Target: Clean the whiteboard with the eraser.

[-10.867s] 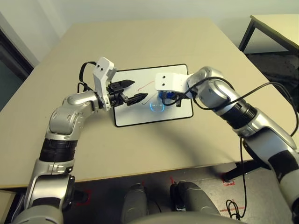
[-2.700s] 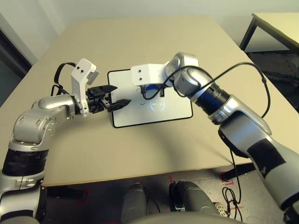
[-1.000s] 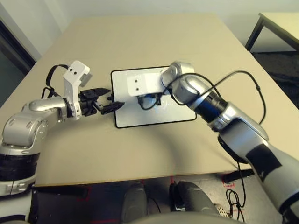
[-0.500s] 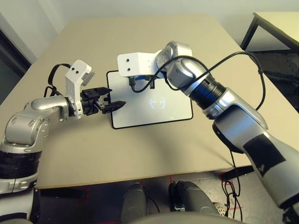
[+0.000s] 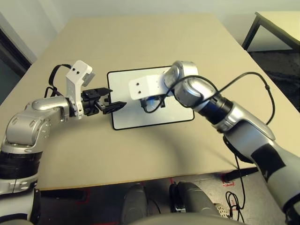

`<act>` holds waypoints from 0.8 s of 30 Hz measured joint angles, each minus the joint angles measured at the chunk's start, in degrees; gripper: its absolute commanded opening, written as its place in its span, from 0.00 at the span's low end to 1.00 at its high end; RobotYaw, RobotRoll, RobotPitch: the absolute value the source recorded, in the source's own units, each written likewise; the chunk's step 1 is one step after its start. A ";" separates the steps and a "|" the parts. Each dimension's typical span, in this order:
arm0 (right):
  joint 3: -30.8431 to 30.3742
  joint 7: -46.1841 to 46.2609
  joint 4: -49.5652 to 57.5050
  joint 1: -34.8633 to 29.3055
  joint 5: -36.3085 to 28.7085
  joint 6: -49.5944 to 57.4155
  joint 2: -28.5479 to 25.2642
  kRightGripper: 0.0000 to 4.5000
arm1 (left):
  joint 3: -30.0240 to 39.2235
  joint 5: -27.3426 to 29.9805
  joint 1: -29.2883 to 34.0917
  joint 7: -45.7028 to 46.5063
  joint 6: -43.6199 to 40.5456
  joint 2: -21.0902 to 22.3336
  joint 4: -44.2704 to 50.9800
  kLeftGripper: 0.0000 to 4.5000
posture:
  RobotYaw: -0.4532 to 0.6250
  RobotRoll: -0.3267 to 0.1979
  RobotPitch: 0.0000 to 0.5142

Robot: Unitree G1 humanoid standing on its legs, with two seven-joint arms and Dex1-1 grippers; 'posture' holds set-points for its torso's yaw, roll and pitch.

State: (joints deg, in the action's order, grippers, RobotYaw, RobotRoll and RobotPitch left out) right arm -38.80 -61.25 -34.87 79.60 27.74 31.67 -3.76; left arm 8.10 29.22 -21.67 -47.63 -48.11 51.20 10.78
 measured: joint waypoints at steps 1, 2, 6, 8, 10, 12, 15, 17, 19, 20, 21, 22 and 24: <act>0.46 0.70 -1.26 0.61 -0.05 -0.73 0.20 0.13 | 0.00 -0.01 0.00 0.01 0.00 -0.01 -0.01 1.00 | 0.48 0.62 0.14; 0.56 0.83 -1.72 0.38 -0.09 -1.07 0.12 0.13 | 0.00 0.00 0.00 0.02 0.00 0.00 -0.01 1.00 | 0.48 0.62 0.14; -0.86 -2.86 3.71 -5.61 0.11 -0.34 -2.38 0.13 | 0.03 0.02 0.28 0.07 -0.01 -0.01 0.07 1.00 | 0.48 0.62 0.15; -1.98 -5.69 8.82 -8.52 0.32 1.06 -4.57 0.13 | 0.05 0.02 0.38 0.12 -0.02 0.00 0.09 1.00 | 0.48 0.62 0.15; -3.05 -7.54 12.33 -9.88 0.73 2.41 -5.99 0.13 | 0.06 0.04 0.38 0.12 -0.02 0.00 0.12 1.00 | 0.48 0.62 0.15; -3.90 -8.77 15.17 -11.09 1.51 3.40 -6.88 0.13 | 0.05 0.07 0.38 0.12 -0.02 0.00 0.14 1.00 | 0.48 0.62 0.15; -4.73 -9.68 16.67 -11.89 1.81 4.33 -7.58 0.13 | 0.05 0.08 0.38 0.12 -0.02 0.00 0.14 1.00 | 0.48 0.62 0.16; -4.50 -8.47 13.67 -10.73 1.66 3.90 -5.83 0.13 | 0.06 0.06 0.38 0.11 -0.02 0.01 0.07 1.00 | 0.48 0.62 0.15; -2.95 -4.87 6.88 -6.79 1.30 2.15 -2.67 0.13 | 0.04 0.06 0.27 0.10 -0.02 -0.02 0.01 1.00 | 0.48 0.62 0.15; -2.22 -3.04 3.70 -4.68 1.21 1.11 -1.53 0.13 | -0.01 0.07 0.24 0.09 -0.01 -0.05 0.02 1.00 | 0.48 0.62 0.15; -1.40 -1.48 1.30 -3.05 1.16 0.20 -0.87 0.13 | -0.01 0.08 0.21 0.07 -0.01 -0.07 0.03 1.00 | 0.48 0.62 0.16; -0.51 -0.18 -1.09 -1.73 1.10 -0.82 -0.40 0.13 | 0.00 0.06 0.20 0.08 -0.01 -0.08 0.01 1.00 | 0.48 0.62 0.16; 0.31 1.19 -4.44 -0.81 0.87 -2.13 0.16 0.13 | 0.00 0.07 0.21 0.09 -0.01 -0.08 0.00 1.00 | 0.48 0.62 0.16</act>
State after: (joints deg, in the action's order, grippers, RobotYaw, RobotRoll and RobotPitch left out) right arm -38.49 -60.06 -39.31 78.78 28.61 29.54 -3.60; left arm 8.10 29.28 -21.46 -47.54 -48.13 51.11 10.77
